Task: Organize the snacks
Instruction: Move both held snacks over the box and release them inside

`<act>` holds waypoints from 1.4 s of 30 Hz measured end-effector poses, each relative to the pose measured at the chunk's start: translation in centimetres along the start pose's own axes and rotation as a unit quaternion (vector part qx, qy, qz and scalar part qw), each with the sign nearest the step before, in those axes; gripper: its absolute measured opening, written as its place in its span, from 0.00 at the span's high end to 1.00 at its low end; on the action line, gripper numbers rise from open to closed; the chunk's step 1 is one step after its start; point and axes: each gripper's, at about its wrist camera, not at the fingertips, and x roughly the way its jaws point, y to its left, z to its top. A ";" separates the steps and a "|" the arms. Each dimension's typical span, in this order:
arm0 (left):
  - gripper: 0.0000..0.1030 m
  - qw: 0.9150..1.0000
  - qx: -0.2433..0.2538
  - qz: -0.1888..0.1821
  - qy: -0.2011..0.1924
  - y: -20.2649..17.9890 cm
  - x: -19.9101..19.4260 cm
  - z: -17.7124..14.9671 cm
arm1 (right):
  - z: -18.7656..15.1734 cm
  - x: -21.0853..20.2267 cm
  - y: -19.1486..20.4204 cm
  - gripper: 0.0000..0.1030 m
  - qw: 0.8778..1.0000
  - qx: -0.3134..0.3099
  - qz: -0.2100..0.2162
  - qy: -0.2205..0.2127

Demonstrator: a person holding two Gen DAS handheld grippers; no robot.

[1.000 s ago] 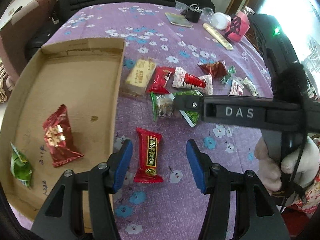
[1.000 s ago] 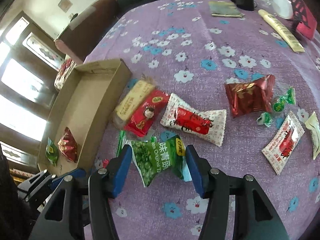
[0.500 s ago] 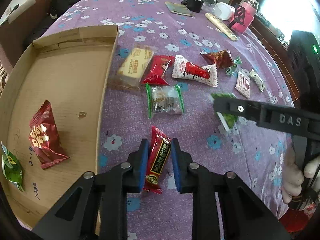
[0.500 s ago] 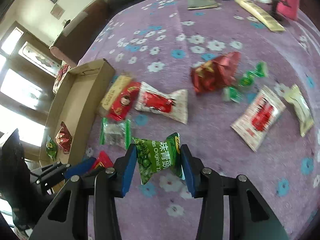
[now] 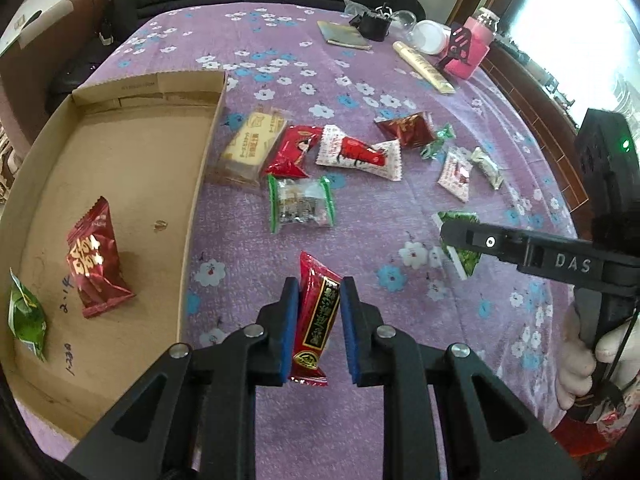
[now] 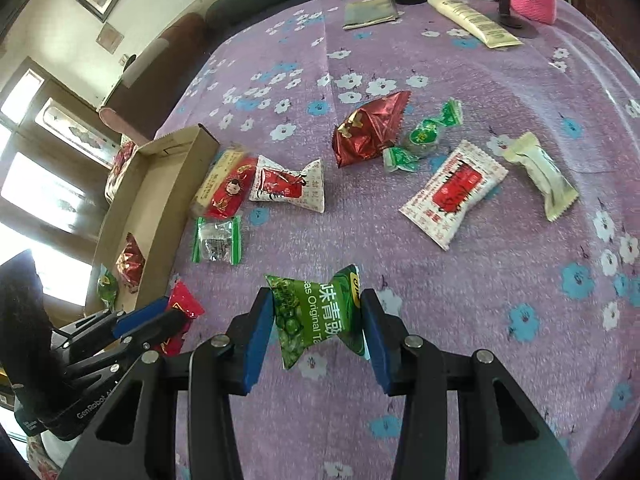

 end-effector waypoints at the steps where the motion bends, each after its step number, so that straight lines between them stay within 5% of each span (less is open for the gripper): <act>1: 0.78 1.000 -0.001 -0.003 -0.002 -0.1 -0.1 0.0 | -0.1 -0.1 0.0 0.58 1.000 0.002 -0.003 0.001; 17: 0.78 0.998 -0.026 -0.007 -0.061 2.7 -5.4 0.7 | 0.0 -3.1 4.1 0.58 0.999 -0.028 -0.020 -0.030; 30: 0.78 0.992 -0.080 0.058 -0.085 13.8 -7.9 1.5 | 3.6 2.7 16.2 0.58 0.994 -0.106 0.038 -0.012; 42: 0.78 0.989 -0.110 0.080 -0.060 20.0 -4.2 3.1 | 5.7 10.9 22.5 0.58 0.990 -0.139 0.035 0.018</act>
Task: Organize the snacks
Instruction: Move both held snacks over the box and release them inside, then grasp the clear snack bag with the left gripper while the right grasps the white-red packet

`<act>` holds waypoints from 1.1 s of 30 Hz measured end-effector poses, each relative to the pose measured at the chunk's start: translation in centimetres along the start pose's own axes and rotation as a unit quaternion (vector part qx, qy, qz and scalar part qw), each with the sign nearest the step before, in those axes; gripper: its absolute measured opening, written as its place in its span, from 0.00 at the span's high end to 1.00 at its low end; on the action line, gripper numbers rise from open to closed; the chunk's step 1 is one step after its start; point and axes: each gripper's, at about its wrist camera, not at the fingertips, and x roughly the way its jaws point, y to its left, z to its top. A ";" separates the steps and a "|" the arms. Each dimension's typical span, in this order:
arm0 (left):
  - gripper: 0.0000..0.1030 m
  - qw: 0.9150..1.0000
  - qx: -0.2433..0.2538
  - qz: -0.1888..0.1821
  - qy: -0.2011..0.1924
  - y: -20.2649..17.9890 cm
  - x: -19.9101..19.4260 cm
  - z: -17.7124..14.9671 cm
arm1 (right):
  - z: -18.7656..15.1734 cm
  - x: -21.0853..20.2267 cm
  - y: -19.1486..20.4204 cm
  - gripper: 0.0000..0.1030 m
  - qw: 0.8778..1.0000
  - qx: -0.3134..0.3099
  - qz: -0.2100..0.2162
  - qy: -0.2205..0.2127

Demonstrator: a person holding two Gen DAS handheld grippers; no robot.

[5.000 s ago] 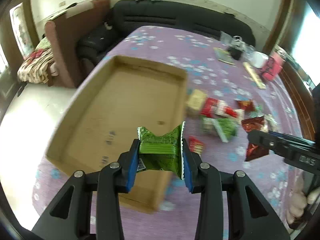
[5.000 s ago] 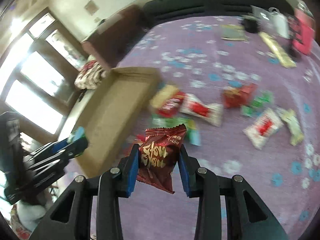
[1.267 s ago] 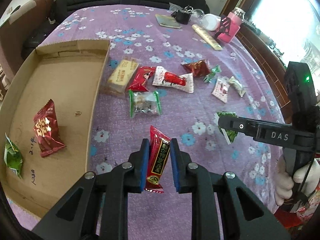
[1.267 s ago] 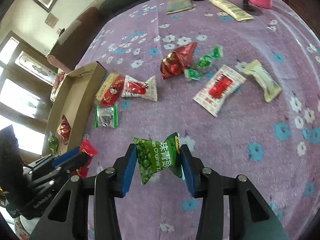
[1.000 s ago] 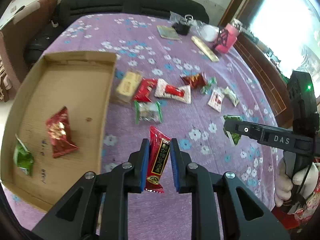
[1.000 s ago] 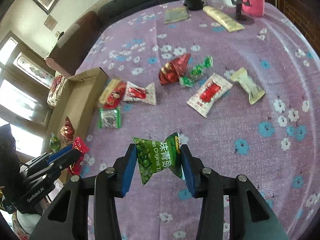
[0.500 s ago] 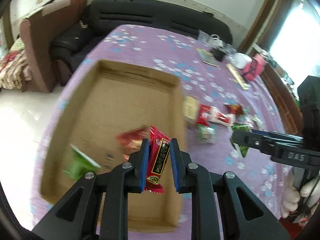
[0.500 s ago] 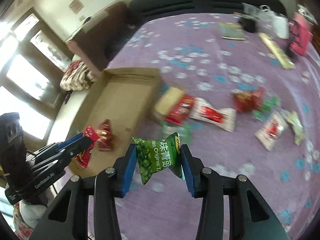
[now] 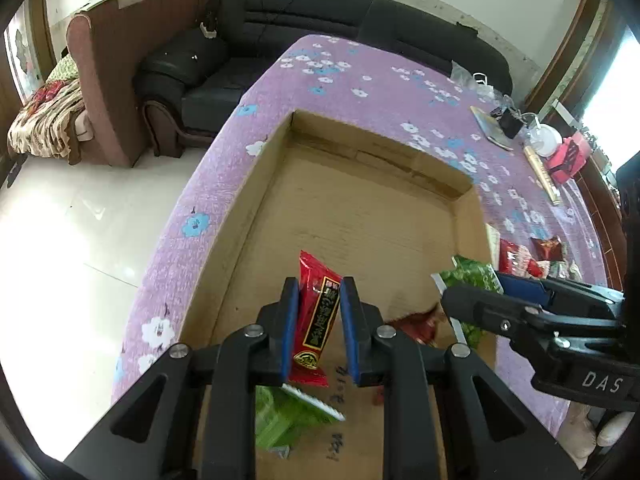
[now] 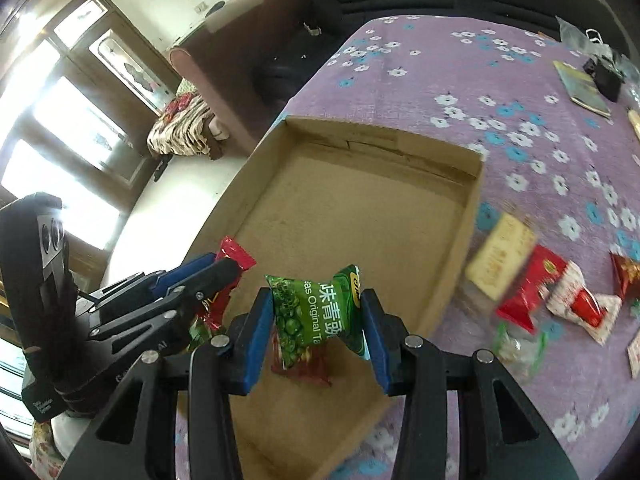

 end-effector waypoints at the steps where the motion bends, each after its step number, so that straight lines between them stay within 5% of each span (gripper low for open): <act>1: 0.78 1.000 0.000 0.000 0.002 0.1 0.2 0.1 | 0.3 0.4 0.0 0.58 1.000 0.002 -0.004 0.000; 12: 0.74 1.000 -0.014 -0.011 -0.003 0.3 -0.2 -0.2 | 0.6 2.6 0.2 0.51 1.000 -0.001 -0.016 0.015; 20: 0.70 0.999 -0.012 -0.002 -0.042 -1.0 -3.5 -0.9 | 0.0 -0.4 -0.2 0.51 1.000 -0.003 -0.014 -0.010; 22: 0.63 0.999 -0.003 -0.009 -0.052 -1.8 -4.3 -0.8 | -0.6 -2.7 -1.0 0.51 1.000 -0.003 -0.013 -0.026; 25: 0.45 0.997 0.017 -0.031 -0.068 -4.1 -5.7 -0.8 | -2.0 -6.0 -4.0 0.51 0.999 0.020 -0.020 -0.042; 33: 0.41 0.995 0.056 -0.076 -0.033 -10.6 -4.0 -1.6 | -8.7 -13.1 -18.6 0.50 0.982 0.139 -0.110 -0.060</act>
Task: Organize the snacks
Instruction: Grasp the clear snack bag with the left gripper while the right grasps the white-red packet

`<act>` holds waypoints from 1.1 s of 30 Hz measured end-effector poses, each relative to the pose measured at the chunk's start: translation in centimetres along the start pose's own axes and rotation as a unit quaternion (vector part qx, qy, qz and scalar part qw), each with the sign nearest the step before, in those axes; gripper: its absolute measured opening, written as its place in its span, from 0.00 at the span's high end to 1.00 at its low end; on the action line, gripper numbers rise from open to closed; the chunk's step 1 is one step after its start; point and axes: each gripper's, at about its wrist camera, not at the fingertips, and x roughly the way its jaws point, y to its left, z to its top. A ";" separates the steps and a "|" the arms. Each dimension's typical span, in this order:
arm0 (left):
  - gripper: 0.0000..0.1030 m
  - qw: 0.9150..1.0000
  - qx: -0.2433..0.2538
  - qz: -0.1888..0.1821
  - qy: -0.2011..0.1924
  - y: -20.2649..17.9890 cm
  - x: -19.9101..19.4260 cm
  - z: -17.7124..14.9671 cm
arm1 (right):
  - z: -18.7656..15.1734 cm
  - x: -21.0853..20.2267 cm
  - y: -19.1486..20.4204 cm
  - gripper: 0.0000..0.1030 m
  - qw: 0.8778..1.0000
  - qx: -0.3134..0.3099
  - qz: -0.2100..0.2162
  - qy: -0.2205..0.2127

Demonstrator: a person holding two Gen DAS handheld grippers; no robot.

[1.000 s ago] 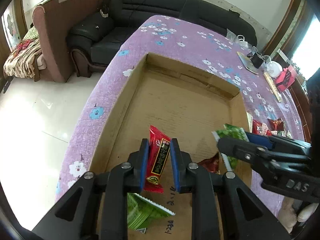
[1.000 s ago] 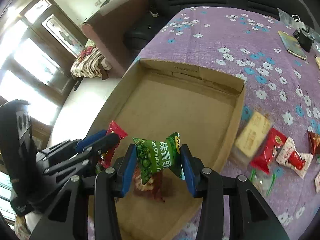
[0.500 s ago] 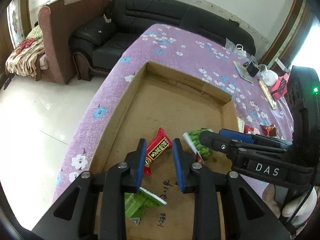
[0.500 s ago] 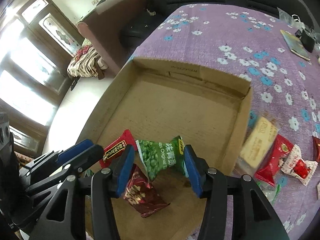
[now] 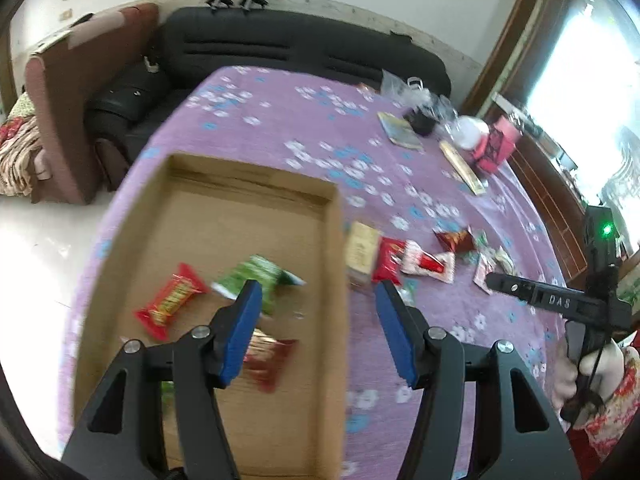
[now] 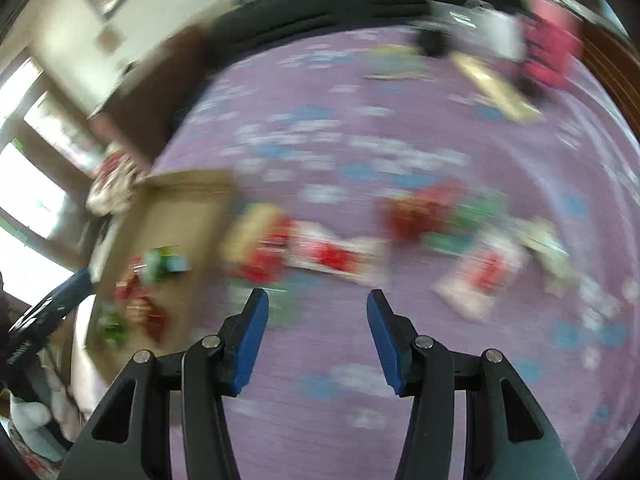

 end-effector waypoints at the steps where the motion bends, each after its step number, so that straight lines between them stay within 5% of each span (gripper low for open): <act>1: 0.41 1.000 -0.001 -0.005 0.007 -1.0 0.6 -0.2 | -0.2 -0.1 -2.0 0.50 1.000 0.015 -0.008 0.002; 8: 0.41 0.998 0.026 -0.008 0.055 -6.7 5.5 -0.9 | 0.1 0.4 -7.9 0.50 0.997 0.077 0.000 0.011; 20: 0.41 0.991 0.073 0.027 0.108 -10.1 13.0 -1.1 | 2.4 3.2 -7.1 0.49 0.998 0.060 -0.023 0.001; 23: 0.56 0.989 0.093 0.038 0.105 -10.8 13.0 -1.8 | 2.4 3.8 -6.5 0.49 0.998 0.047 -0.039 0.002; 29: 0.62 0.991 0.080 0.028 0.106 -10.3 12.0 -2.7 | 1.8 4.2 -4.6 0.67 0.995 -0.003 -0.101 -0.006; 33: 0.63 0.993 0.067 0.024 0.097 -9.8 11.1 -3.0 | 1.1 3.8 -5.0 0.79 0.996 -0.006 -0.087 -0.006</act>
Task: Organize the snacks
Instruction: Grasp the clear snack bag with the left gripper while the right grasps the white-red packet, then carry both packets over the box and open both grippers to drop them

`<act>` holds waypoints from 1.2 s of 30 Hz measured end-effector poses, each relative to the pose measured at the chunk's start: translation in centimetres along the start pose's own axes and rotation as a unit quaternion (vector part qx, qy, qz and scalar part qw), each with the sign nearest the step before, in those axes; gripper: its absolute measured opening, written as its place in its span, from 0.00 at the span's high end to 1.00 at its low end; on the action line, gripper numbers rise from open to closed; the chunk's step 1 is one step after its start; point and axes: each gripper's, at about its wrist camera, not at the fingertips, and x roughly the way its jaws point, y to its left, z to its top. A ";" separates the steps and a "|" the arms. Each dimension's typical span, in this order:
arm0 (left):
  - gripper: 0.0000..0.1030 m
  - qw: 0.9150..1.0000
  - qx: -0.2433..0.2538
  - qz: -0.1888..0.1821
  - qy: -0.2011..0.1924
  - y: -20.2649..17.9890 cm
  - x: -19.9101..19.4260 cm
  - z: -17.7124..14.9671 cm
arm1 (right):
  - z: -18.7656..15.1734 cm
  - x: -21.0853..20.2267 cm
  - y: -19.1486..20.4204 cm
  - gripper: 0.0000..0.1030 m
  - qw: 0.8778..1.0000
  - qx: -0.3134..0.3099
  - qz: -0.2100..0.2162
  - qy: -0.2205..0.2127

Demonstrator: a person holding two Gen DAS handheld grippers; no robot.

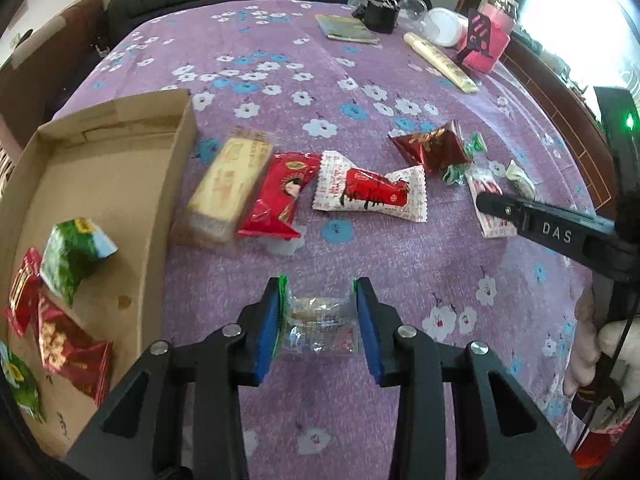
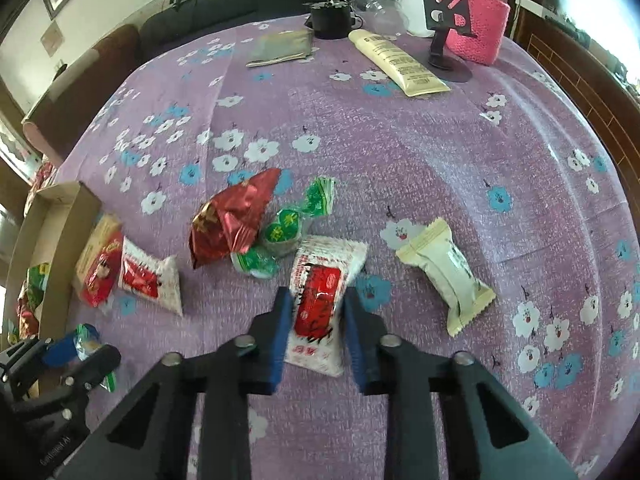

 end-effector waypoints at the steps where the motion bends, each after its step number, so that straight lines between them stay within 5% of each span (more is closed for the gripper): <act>1: 0.63 1.000 -0.005 -0.003 -0.004 0.2 -0.4 -0.1 | -0.2 -0.1 -0.1 0.80 1.000 0.001 0.006 0.001; 17: 0.63 0.995 -0.074 -0.005 -0.064 4.9 -8.1 -3.0 | -2.7 -4.4 1.5 0.81 0.997 0.005 0.078 0.001; 30: 0.62 0.984 -0.162 0.060 -0.050 15.5 -10.2 -7.9 | -3.2 -5.0 18.1 0.82 0.976 -0.105 0.191 0.030; 36: 0.61 0.979 -0.195 0.059 -0.033 18.0 -8.9 -8.6 | -4.3 -3.0 24.2 0.82 0.968 -0.134 0.202 0.060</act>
